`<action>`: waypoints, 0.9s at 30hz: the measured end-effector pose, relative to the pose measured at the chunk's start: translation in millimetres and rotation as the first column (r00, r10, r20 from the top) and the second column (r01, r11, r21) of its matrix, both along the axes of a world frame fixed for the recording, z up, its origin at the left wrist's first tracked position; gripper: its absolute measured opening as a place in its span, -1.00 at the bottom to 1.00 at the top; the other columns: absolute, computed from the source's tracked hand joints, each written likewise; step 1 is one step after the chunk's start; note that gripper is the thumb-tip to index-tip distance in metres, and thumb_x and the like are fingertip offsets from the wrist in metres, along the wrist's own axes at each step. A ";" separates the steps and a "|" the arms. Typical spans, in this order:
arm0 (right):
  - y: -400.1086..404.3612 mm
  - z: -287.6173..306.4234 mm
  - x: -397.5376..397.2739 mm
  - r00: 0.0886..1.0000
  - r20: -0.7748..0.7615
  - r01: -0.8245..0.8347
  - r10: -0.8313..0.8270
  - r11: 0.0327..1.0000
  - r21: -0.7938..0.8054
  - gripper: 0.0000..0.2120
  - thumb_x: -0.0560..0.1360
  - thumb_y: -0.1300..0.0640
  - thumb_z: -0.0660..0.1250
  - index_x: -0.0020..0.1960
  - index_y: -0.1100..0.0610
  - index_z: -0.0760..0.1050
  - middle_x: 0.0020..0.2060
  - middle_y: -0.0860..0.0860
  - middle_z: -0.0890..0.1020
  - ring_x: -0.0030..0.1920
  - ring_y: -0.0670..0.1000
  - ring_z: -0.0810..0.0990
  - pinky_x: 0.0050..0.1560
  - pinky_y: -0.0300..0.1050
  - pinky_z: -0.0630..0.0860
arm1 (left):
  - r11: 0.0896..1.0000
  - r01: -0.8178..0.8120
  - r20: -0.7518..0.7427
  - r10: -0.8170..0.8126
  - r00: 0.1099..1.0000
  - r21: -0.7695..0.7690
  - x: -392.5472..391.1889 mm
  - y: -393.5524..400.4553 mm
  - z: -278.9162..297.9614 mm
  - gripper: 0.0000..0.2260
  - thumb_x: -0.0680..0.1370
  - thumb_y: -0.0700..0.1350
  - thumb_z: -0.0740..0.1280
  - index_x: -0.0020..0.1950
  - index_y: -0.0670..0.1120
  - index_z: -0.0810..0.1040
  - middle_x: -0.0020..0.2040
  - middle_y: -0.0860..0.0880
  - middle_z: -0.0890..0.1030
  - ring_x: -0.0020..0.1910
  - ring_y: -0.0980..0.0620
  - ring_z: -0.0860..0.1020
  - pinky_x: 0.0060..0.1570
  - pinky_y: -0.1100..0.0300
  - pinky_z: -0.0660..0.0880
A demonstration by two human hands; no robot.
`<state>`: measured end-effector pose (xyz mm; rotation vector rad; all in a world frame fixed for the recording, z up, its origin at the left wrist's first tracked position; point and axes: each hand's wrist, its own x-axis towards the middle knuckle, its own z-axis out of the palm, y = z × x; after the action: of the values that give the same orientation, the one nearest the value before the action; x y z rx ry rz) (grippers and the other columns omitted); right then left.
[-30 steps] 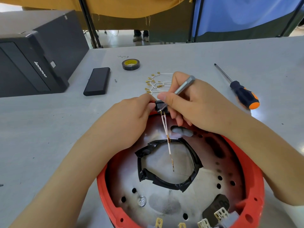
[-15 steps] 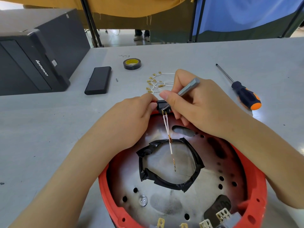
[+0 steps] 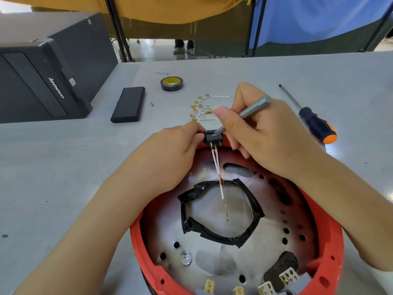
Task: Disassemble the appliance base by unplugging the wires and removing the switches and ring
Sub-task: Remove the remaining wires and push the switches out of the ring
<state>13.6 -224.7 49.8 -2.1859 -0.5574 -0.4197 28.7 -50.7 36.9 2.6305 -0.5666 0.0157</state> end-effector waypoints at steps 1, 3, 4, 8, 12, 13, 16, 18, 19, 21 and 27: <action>0.5 -0.7 0.7 0.999 -0.039 0.004 -0.005 0.999 -0.031 -0.73 0.60 0.02 0.22 -0.21 0.13 0.32 -0.48 0.00 0.54 -0.51 -0.10 0.48 -0.43 -0.34 0.37 | 1.000 -0.002 -0.002 0.002 1.000 -0.001 0.2 -0.3 -0.3 -0.81 0.64 0.03 0.03 0.10 0.09 0.41 -0.06 0.03 0.56 -0.04 -0.05 0.50 -0.08 0.08 0.37; 1.0 -2.8 2.4 0.994 -0.111 0.000 -0.008 0.997 -0.071 -0.74 0.59 0.00 0.22 -0.20 0.11 0.32 -0.43 -0.03 0.56 -0.52 -0.10 0.47 -0.45 -0.34 0.37 | 1.000 -0.005 0.000 0.005 1.000 -0.003 0.8 -0.8 -0.4 -0.86 0.64 0.03 0.03 0.03 0.11 0.37 -0.12 0.04 0.52 -0.08 -0.05 0.48 -0.12 0.10 0.35; 0.7 -3.3 3.0 0.992 -0.124 -0.003 -0.006 0.998 -0.069 -0.75 0.59 0.00 0.21 -0.19 0.10 0.32 -0.44 -0.02 0.56 -0.53 -0.09 0.47 -0.46 -0.35 0.37 | 1.000 -0.007 0.003 0.007 1.000 -0.001 1.0 -1.2 -0.6 -0.85 0.64 0.03 0.03 0.05 0.11 0.38 -0.13 0.05 0.51 -0.09 -0.04 0.48 -0.12 0.10 0.34; -0.4 -3.9 3.3 0.993 -0.120 -0.017 0.012 0.999 -0.040 -0.75 0.59 -0.01 0.21 -0.19 0.09 0.31 -0.46 0.03 0.57 -0.54 -0.07 0.49 -0.46 -0.32 0.40 | 1.000 -0.014 0.015 0.014 1.000 -0.001 1.5 -0.8 -1.3 -0.81 0.64 0.04 0.03 0.11 0.10 0.41 -0.15 0.07 0.49 -0.10 -0.03 0.47 -0.13 0.12 0.33; 0.0 -3.9 3.5 0.995 -0.094 -0.028 0.027 0.999 -0.015 -0.75 0.60 0.01 0.22 -0.20 0.09 0.32 -0.47 0.01 0.57 -0.55 -0.07 0.48 -0.46 -0.36 0.37 | 1.000 -0.012 0.019 0.012 1.000 -0.002 1.2 -0.6 -1.4 -0.79 0.64 0.04 0.03 0.14 0.08 0.42 -0.09 0.05 0.52 -0.06 -0.05 0.49 -0.08 0.09 0.38; 0.0 -4.1 3.9 0.995 -0.098 -0.028 0.026 0.999 -0.018 -0.76 0.60 0.01 0.22 -0.20 0.09 0.32 -0.47 0.02 0.57 -0.56 -0.07 0.48 -0.46 -0.36 0.37 | 1.000 -0.014 0.017 0.014 1.000 -0.004 1.3 -0.6 -1.0 -0.79 0.64 0.04 0.03 0.14 0.08 0.42 -0.10 0.05 0.51 -0.06 -0.05 0.49 -0.07 0.09 0.38; -0.2 -5.0 4.7 0.994 -0.105 -0.031 0.028 0.999 -0.027 -0.76 0.59 0.00 0.21 -0.20 0.08 0.31 -0.47 0.03 0.57 -0.56 -0.07 0.49 -0.46 -0.34 0.38 | 1.000 -0.014 0.012 0.014 1.000 -0.004 1.1 -0.7 -0.7 -0.81 0.64 0.04 0.03 0.11 0.09 0.41 -0.09 0.04 0.53 -0.06 -0.06 0.49 -0.06 0.07 0.39; 0.1 -5.7 5.5 0.995 -0.100 -0.030 0.027 0.999 -0.034 -0.76 0.60 -0.01 0.21 -0.20 0.06 0.31 -0.47 0.02 0.57 -0.56 -0.06 0.50 -0.45 -0.33 0.40 | 1.000 -0.013 0.012 0.013 1.000 -0.001 0.7 -1.0 -1.0 -0.83 0.65 0.03 0.03 0.07 0.08 0.39 -0.09 0.03 0.53 -0.05 -0.07 0.49 -0.06 0.06 0.39; 0.4 -5.7 6.7 0.994 -0.102 -0.027 0.024 0.999 -0.033 -0.75 0.60 -0.02 0.21 -0.21 0.05 0.30 -0.47 0.02 0.58 -0.57 -0.06 0.50 -0.46 -0.34 0.39 | 1.000 -0.014 0.011 0.014 1.000 0.004 0.6 -1.2 -0.9 -0.81 0.65 0.03 0.03 0.10 0.06 0.40 -0.06 0.02 0.55 -0.04 -0.07 0.50 -0.04 0.05 0.40; 1.0 -6.1 10.9 0.988 -0.152 -0.027 0.031 0.999 0.027 -0.74 0.60 -0.02 0.20 -0.23 0.03 0.28 -0.51 0.01 0.57 -0.61 -0.07 0.46 -0.52 -0.34 0.35 | 1.000 -0.018 0.003 0.018 1.000 0.015 0.8 -1.5 0.1 -0.76 0.65 0.03 0.02 0.18 0.05 0.43 0.02 0.00 0.58 0.01 -0.07 0.50 0.02 0.02 0.40; 1.8 -3.6 29.3 0.932 -0.354 -0.015 0.080 0.983 0.182 -0.73 0.63 0.02 0.15 -0.20 0.10 0.26 -0.59 0.02 0.51 -0.68 -0.07 0.37 -0.66 -0.31 0.23 | 0.999 -0.021 -0.011 0.022 1.000 0.025 0.7 -1.6 1.8 -0.75 0.65 0.02 0.02 0.20 0.04 0.43 0.06 -0.05 0.58 0.04 -0.11 0.51 0.05 0.00 0.40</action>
<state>42.9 -222.8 46.2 -2.0080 -0.3540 -0.0331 29.4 -52.3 38.7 2.6590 -0.5379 0.0000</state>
